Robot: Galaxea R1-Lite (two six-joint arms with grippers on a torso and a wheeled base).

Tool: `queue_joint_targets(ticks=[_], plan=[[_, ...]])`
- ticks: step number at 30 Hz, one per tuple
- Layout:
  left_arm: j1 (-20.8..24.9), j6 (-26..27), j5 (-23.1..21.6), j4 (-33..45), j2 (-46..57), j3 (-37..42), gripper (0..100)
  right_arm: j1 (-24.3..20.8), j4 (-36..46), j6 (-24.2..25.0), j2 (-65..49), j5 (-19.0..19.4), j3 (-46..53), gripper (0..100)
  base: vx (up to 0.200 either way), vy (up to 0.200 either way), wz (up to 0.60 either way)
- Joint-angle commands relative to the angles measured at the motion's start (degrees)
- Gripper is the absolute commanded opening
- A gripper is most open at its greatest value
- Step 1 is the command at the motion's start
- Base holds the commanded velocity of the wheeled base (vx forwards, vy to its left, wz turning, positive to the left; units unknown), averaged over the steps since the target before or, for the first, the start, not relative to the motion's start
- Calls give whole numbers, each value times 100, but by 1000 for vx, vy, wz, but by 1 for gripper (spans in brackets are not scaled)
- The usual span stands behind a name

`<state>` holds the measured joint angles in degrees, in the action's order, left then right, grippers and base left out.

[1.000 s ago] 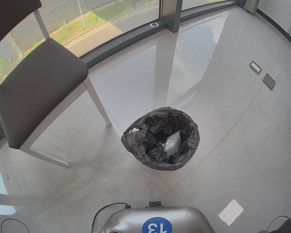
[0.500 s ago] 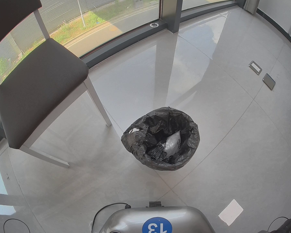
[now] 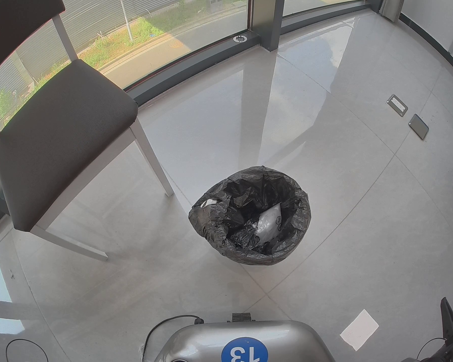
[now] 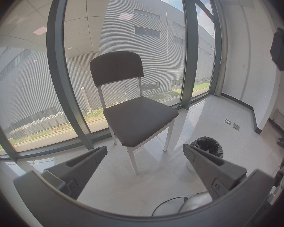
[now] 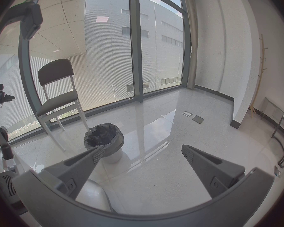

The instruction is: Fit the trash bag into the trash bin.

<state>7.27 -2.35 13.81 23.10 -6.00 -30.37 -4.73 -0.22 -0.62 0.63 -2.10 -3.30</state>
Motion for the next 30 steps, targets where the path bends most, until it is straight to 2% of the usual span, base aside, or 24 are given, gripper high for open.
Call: queue_joint_targets(ticks=[1,5,9,13,15,17,21,23,24,25,30], plan=[[-111,-11,254,-324,-7,734,100,-2,-4,-61,-63,148,172,100,0,0,0],[-270,-107,236,-245,55,681,100,-2,-40,-193,-63,306,199,100,0,0,0],[-313,-582,280,-289,-68,576,100,-2,-48,-193,-63,350,199,100,0,0,0],[-858,-767,280,-104,195,637,100,-2,40,-245,-63,236,313,100,0,0,0],[-929,-767,227,-95,283,760,100,-2,40,-263,-63,236,313,100,0,0,0],[-604,-644,-72,-289,362,1042,100,-2,31,-210,-63,236,313,100,0,0,0],[-665,-239,-511,-913,486,1710,100,-2,-13,-263,-63,306,330,100,0,0,0],[-709,-55,-704,-1598,600,2492,100,-2,-13,-140,-63,289,330,100,0,0,0],[-709,-55,-704,-1598,600,2492,100,-2,-13,-140,-63,289,330,100,0,0,0],[-718,-55,-819,-2064,600,2799,100,-2,4,36,-63,236,330,100,0,0,0],[-700,42,-1258,-2011,565,2870,100,-2,13,27,-63,175,330,100,0,0,0]])
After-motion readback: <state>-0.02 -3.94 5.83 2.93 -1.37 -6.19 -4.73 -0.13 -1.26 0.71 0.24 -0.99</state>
